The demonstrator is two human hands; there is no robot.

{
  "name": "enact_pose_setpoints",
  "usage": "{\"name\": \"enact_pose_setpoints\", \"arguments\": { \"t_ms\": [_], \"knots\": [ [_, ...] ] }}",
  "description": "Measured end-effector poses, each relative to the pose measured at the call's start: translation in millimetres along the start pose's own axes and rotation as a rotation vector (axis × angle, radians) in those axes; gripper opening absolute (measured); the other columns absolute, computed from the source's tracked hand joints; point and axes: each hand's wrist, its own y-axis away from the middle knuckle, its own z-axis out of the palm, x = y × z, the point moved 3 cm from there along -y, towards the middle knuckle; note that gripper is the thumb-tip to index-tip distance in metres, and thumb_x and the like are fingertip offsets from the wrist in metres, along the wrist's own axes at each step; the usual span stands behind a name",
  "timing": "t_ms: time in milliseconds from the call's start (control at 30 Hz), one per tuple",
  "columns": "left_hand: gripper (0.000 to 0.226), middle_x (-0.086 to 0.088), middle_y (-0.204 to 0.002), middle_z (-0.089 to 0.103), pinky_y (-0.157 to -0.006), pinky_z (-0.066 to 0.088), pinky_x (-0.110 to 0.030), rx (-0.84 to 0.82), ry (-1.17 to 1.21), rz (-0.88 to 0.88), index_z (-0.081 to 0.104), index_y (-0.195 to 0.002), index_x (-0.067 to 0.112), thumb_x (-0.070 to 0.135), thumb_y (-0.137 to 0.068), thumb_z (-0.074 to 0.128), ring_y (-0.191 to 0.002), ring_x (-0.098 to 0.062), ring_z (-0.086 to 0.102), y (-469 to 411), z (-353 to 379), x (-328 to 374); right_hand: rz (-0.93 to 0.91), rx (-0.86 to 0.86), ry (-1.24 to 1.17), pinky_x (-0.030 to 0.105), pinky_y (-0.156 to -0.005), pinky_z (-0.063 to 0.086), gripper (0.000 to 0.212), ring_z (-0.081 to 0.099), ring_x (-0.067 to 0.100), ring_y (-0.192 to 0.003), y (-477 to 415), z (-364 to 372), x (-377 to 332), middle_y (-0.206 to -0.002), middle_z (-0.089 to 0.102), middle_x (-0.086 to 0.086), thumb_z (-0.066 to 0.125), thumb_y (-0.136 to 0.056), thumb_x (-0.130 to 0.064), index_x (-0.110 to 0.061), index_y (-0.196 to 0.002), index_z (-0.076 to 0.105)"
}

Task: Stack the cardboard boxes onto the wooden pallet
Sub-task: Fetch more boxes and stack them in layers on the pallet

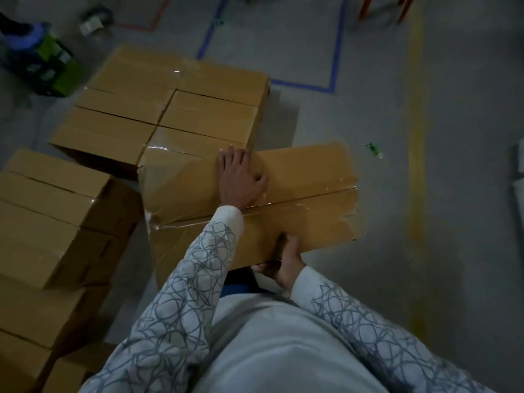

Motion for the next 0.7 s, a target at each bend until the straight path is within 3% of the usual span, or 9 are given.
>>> {"name": "enact_pose_setpoints", "arguments": {
  "t_ms": [100,200,433,567,700],
  "knots": [
    [0.081,-0.011,-0.144,0.051,-0.125,0.008,-0.049,-0.013,-0.001,0.040,0.049,-0.144,0.010,0.057,-0.077,0.050,-0.145,-0.033,0.031,-58.9,22.6,30.1,0.017,0.010,-0.047,0.051,-0.060,0.062,0.062,0.065,0.045,-0.102,-24.9,6.0,-57.5,-0.127,0.060,0.020,0.055,-0.094,-0.061,-0.016,-0.136,0.051],
    [0.082,-0.011,-0.143,0.051,-0.126,0.005,-0.048,-0.018,0.003,0.056,0.050,-0.144,0.010,0.055,-0.076,0.053,-0.144,-0.032,0.032,-132.8,44.8,56.3,0.010,0.013,-0.059,0.048,-0.055,0.061,0.068,0.064,0.045,-0.103,-53.3,25.4,-126.4,-0.128,0.060,0.019,0.057,-0.091,-0.065,-0.017,-0.138,0.051],
    [0.078,-0.014,-0.136,0.055,-0.125,0.006,-0.047,0.017,0.021,0.086,0.054,-0.138,0.007,0.052,-0.074,0.058,-0.139,-0.035,0.038,-340.2,55.1,101.8,-0.091,0.009,-0.109,0.053,-0.061,0.061,0.062,0.064,0.042,-0.097,-90.6,105.5,-311.7,-0.118,0.061,0.015,0.062,-0.092,-0.060,-0.021,-0.139,0.053],
    [0.078,-0.013,-0.141,0.051,-0.125,0.003,-0.046,-0.020,0.040,0.097,0.051,-0.142,0.008,0.051,-0.078,0.059,-0.142,-0.034,0.034,-438.4,51.6,123.7,-0.095,0.000,-0.170,0.064,-0.076,0.061,0.066,0.064,0.044,-0.102,-104.5,141.7,-400.4,-0.120,0.062,0.018,0.068,-0.089,-0.059,-0.019,-0.140,0.053],
    [0.081,-0.012,-0.145,0.050,-0.125,0.004,-0.046,-0.037,0.056,0.079,0.048,-0.145,0.010,0.055,-0.077,0.053,-0.142,-0.032,0.034,-537.8,65.2,138.2,-0.093,-0.010,-0.182,0.061,-0.064,0.061,0.073,0.063,0.046,-0.107,-127.3,181.9,-487.3,-0.128,0.060,0.019,0.069,-0.086,-0.062,-0.021,-0.143,0.049]
  ]
}}
